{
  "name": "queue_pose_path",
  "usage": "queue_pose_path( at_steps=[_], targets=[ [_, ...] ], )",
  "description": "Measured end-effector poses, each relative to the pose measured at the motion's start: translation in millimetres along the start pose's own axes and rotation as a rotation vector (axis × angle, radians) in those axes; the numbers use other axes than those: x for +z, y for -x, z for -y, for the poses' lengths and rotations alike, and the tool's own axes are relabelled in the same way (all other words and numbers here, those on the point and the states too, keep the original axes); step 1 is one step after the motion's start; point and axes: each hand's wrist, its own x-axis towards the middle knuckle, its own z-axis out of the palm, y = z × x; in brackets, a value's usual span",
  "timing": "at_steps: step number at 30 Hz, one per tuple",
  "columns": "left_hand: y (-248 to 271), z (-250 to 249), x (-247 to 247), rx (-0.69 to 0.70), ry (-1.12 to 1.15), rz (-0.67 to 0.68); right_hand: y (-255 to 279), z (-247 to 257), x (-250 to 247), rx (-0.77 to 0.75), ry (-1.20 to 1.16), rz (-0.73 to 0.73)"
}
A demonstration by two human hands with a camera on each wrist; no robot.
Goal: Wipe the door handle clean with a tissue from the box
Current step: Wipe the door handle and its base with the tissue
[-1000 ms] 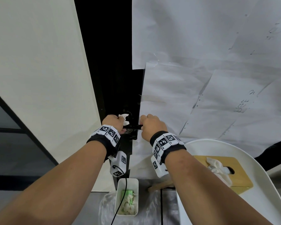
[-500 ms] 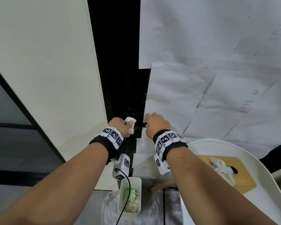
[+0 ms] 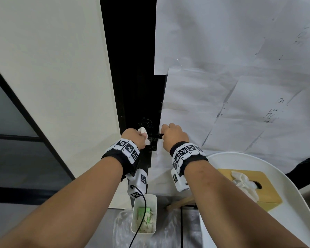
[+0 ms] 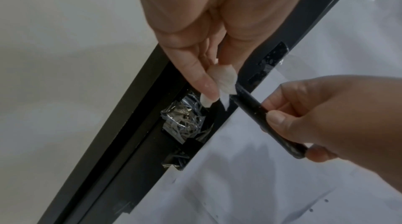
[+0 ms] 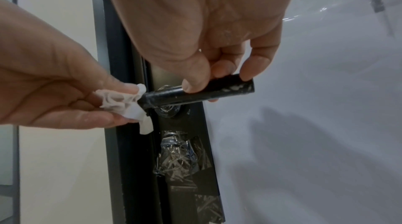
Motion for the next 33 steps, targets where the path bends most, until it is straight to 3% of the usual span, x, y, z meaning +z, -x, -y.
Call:
queue_pose_path(
  at_steps=[6, 10, 14, 19, 22, 27, 33],
  targets=[
    [15, -3, -17, 0.132, -0.193, -0.035, -1, -1, 0, -0.007, -0.007, 0.007],
    [16, -1, -23, 0.209, -0.162, -0.078, 0, 0, -1, -0.004, -0.013, 0.005],
    [16, -4, -21, 0.251, -0.065, -0.207, -1, 0, -2, -0.005, -0.015, 0.018],
    [16, -16, -19, 0.224, -0.116, -0.088, -1, 0, -4, -0.005, -0.029, 0.026],
    [21, -20, -17, 0.288, -0.146, -0.148, -1, -1, -4, -0.006, -0.031, 0.031],
    [18, -19, -19, 0.261, -0.097, -0.101, -3, -3, -8, -0.012, -0.063, 0.068],
    [10, -14, -21, 0.246, 0.043, -0.072, -8, 10, -18, -0.006, -0.355, -0.026]
  ],
)
